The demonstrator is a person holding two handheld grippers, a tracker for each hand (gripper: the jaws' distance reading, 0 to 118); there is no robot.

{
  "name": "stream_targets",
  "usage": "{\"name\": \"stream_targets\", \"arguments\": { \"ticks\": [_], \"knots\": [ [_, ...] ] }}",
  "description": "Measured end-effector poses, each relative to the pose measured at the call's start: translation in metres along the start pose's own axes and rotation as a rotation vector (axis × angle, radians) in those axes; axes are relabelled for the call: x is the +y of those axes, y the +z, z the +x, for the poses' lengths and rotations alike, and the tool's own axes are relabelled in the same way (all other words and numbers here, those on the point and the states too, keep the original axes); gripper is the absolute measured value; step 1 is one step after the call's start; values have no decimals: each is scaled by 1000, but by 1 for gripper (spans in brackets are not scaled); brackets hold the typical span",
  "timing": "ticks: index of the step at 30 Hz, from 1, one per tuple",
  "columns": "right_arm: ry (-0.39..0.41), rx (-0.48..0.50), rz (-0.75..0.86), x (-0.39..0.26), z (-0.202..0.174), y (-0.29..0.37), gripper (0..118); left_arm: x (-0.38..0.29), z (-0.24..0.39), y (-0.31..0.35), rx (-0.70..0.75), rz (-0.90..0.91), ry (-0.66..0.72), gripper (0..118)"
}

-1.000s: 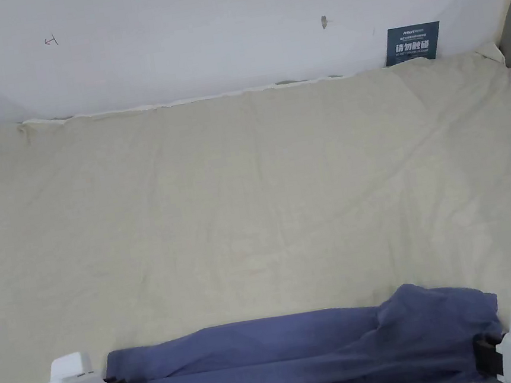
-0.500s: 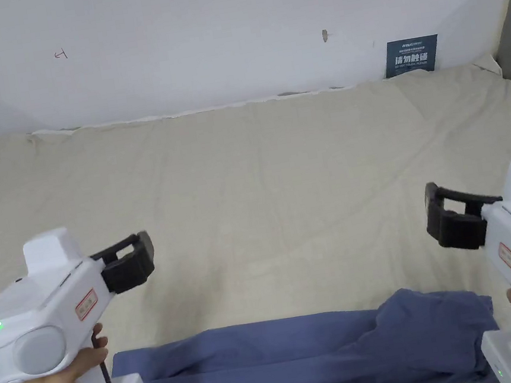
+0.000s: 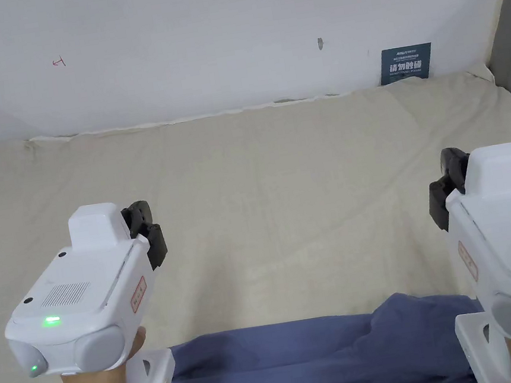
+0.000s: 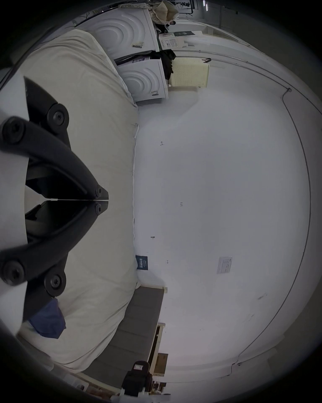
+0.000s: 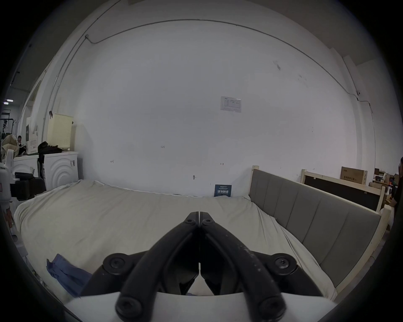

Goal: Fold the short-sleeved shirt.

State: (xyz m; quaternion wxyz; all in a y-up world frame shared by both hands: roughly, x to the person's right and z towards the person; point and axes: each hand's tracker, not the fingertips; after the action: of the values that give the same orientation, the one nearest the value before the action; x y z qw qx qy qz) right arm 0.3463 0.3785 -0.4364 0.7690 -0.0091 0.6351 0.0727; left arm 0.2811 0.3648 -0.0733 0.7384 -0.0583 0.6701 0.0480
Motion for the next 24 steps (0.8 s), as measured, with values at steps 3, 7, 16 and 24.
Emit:
{"name": "stream_targets", "arguments": {
  "ticks": [3,7,16,24],
  "knots": [
    [6,-1,0,-1,0,0,2,0,-6,-2,-4,-12,12,0],
    [1,-1,-2,-1,1,0,2,-3,-19,-5,-20,-49,37,0],
    [16,-2,-29,-7,2,-7,2,-48,-118,-35,-169,-426,552,0],
    [39,4,-83,-17,-8,-26,2,-119,-191,-36,-142,-659,671,4]
  ]
}}
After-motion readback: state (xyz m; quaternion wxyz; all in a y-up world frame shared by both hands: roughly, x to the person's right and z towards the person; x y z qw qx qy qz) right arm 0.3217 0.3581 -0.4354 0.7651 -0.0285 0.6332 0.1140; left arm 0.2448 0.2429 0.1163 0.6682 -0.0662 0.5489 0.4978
